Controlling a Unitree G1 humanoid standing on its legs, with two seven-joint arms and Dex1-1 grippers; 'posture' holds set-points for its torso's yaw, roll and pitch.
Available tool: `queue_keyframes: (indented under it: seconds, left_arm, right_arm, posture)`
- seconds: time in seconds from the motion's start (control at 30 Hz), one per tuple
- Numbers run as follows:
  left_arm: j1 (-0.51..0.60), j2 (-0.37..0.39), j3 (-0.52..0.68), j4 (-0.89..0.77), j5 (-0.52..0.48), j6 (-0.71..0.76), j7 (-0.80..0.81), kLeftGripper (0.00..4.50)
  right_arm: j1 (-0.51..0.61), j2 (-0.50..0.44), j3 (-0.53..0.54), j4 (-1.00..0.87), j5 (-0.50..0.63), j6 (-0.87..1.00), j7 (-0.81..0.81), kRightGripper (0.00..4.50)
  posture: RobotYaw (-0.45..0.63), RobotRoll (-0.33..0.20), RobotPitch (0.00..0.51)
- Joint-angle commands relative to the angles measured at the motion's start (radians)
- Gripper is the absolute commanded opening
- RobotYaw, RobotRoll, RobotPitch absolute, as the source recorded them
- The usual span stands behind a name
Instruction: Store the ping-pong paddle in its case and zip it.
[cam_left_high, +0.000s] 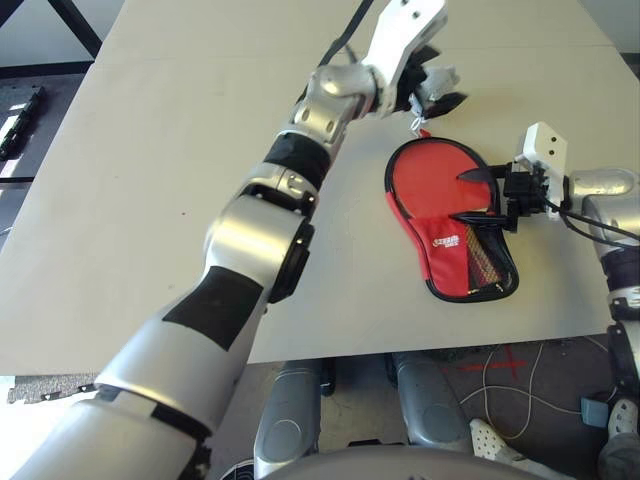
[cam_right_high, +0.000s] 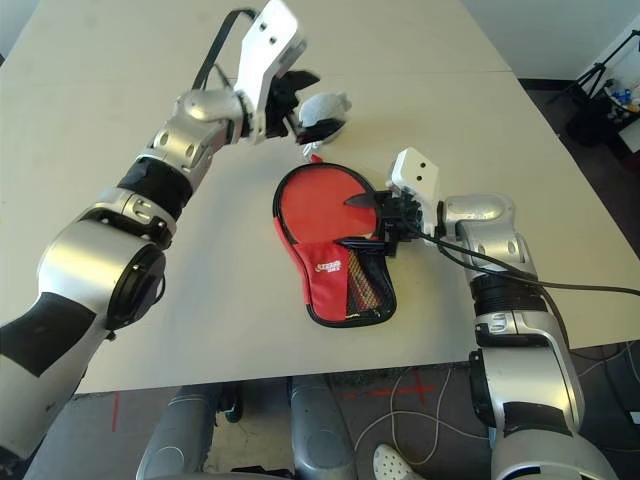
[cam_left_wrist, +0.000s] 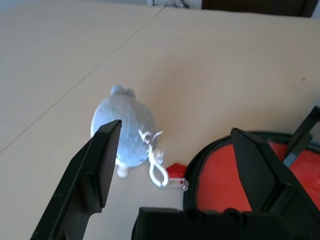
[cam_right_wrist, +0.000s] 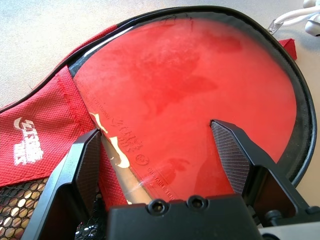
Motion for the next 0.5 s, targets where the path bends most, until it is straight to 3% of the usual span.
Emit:
queue_keyframes:
  seconds: [0.03,0.5]
  left_arm:
    - [0.014,-0.015,-0.009,0.016,0.018,0.013,0.060,4.46]
    - [0.009,-0.094,0.004,0.136,0.014,0.060,0.172,4.46]
  right_arm:
    - [0.061,0.022,0.076,0.051,-0.054,0.018,0.007,4.50]
    - [0.093,0.002,0.066,-0.004,-0.043,0.045,0.002,4.50]
  posture:
    - [-0.14,0.000,0.293]
    - [-0.19,0.000,0.287]
